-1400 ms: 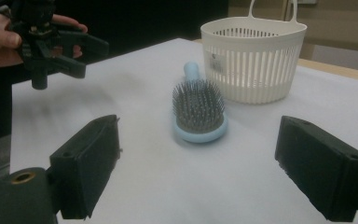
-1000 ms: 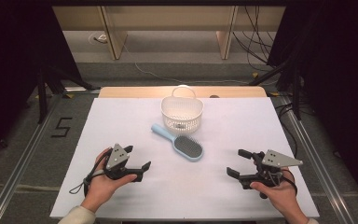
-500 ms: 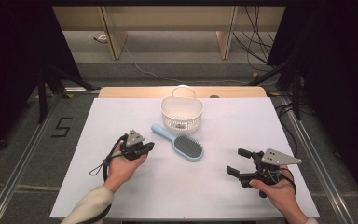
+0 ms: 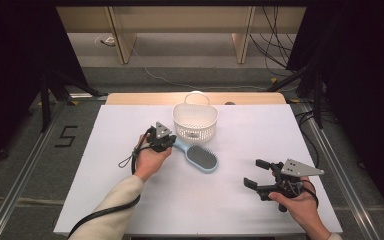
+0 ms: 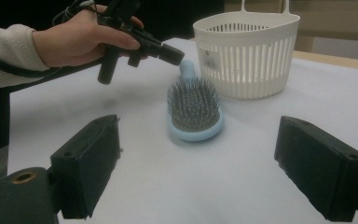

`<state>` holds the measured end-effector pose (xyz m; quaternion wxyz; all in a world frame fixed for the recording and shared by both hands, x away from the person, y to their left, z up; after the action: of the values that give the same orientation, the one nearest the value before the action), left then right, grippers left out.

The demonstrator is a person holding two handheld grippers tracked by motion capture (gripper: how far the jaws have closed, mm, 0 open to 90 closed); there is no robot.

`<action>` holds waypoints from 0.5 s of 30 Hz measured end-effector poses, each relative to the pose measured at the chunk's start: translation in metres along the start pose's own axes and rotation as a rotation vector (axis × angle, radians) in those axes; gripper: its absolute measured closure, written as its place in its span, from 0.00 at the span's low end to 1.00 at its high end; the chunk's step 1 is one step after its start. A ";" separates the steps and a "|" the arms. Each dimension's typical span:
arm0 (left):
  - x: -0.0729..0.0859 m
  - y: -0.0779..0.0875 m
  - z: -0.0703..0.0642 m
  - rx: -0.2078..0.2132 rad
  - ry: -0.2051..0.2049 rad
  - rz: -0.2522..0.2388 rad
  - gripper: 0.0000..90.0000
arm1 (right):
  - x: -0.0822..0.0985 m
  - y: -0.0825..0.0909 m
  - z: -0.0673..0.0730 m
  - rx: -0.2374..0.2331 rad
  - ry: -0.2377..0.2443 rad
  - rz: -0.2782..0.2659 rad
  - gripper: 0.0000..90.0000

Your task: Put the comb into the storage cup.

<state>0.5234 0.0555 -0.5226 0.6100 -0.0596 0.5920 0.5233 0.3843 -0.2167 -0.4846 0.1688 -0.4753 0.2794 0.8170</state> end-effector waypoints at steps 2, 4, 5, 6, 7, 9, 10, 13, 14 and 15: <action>-0.002 -0.005 -0.002 0.010 -0.033 -0.009 1.00 | 0.000 -0.001 0.000 -0.004 -0.002 0.002 0.17; -0.001 -0.009 -0.003 0.011 -0.043 -0.008 1.00 | 0.001 -0.001 0.000 -0.005 -0.003 0.004 0.17; -0.001 -0.012 -0.003 0.009 -0.054 -0.009 1.00 | 0.001 -0.001 0.000 -0.006 -0.004 0.005 0.17; 0.000 -0.013 -0.003 0.007 -0.066 -0.006 1.00 | 0.001 -0.001 0.000 -0.008 -0.005 0.006 0.17; 0.000 -0.014 -0.003 0.005 -0.075 -0.005 1.00 | 0.002 -0.001 0.000 -0.008 -0.004 0.009 0.17; 0.000 -0.016 -0.003 0.003 -0.081 -0.008 1.00 | 0.002 -0.001 0.000 -0.010 -0.006 0.010 0.17; 0.000 -0.017 -0.003 0.004 -0.085 -0.006 1.00 | 0.002 -0.001 0.000 -0.010 -0.008 0.013 0.17; -0.001 -0.017 -0.003 0.008 -0.100 -0.014 1.00 | 0.003 -0.002 0.000 -0.015 -0.012 0.017 0.17; -0.001 -0.018 -0.003 0.006 -0.103 -0.018 1.00 | 0.003 -0.002 0.000 -0.017 -0.014 0.017 0.17; -0.001 -0.018 -0.002 0.005 -0.106 -0.018 1.00 | 0.003 -0.002 0.001 -0.020 -0.013 0.018 0.17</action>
<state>0.5349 0.0454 -0.5327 0.6453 -0.0353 0.5597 0.5188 0.3833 -0.2146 -0.4880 0.1587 -0.4691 0.2745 0.8243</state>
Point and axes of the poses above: each handheld gripper's, and its own axes: y roughly backward along the jaws, x roughly out of its underside, z roughly to its left, the point moved 9 cm from there along -y, roughly forward along the jaws, and after that the axes turned 15 degrees about -y, right-handed, at the moved point
